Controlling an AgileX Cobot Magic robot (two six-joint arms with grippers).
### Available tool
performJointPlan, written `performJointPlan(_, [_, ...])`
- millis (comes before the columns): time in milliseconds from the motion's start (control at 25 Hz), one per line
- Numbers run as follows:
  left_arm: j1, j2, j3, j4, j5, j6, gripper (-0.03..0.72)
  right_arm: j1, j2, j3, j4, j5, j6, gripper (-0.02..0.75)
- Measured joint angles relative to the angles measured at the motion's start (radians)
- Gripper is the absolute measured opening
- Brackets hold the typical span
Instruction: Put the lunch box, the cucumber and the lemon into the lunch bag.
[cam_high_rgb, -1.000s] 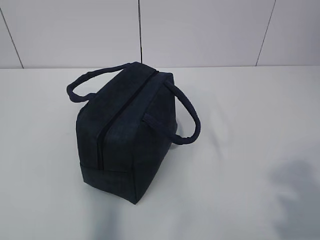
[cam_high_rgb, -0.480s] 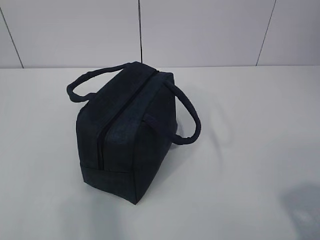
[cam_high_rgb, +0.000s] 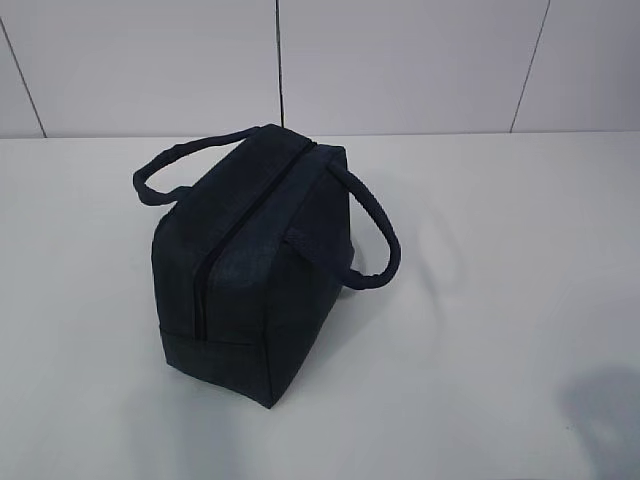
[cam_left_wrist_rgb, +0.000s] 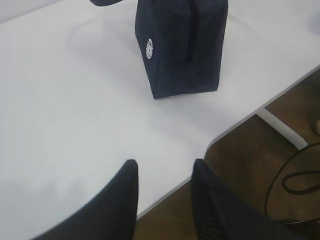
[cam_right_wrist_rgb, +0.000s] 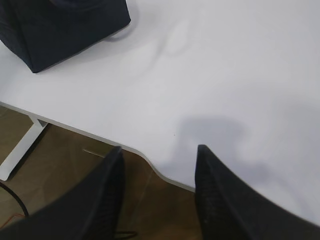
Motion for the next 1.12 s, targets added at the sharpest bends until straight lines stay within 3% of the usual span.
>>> performJointPlan(160, [0.000,-0.005,0.000,0.004,-0.002,0.000,0.239,-0.022,0.000,0.002,0.000,-0.002,0.000,0.347])
performJointPlan(240, [0.024,-0.005,0.000,0.004,-0.002,0.000,0.239,-0.079,0.000,0.002,0.000,-0.002,-0.002,0.348])
performJointPlan(400, [0.162,-0.005,0.000,0.006,-0.004,0.000,0.239,-0.192,0.000,0.002,0.000,-0.004,-0.002,0.348])
performJointPlan(560, [0.322,-0.005,0.000,0.006,-0.004,0.000,0.239,-0.213,0.000,0.002,0.000,-0.004,-0.002,0.347])
performJointPlan(680, [0.399,-0.005,0.000,0.006,-0.004,0.000,0.239,-0.213,0.000,0.002,-0.001,-0.004,-0.002,0.347])
performJointPlan(1120, [0.427,-0.005,0.000,0.006,-0.004,0.000,0.239,-0.213,0.000,0.002,-0.001,-0.005,-0.002,0.348])
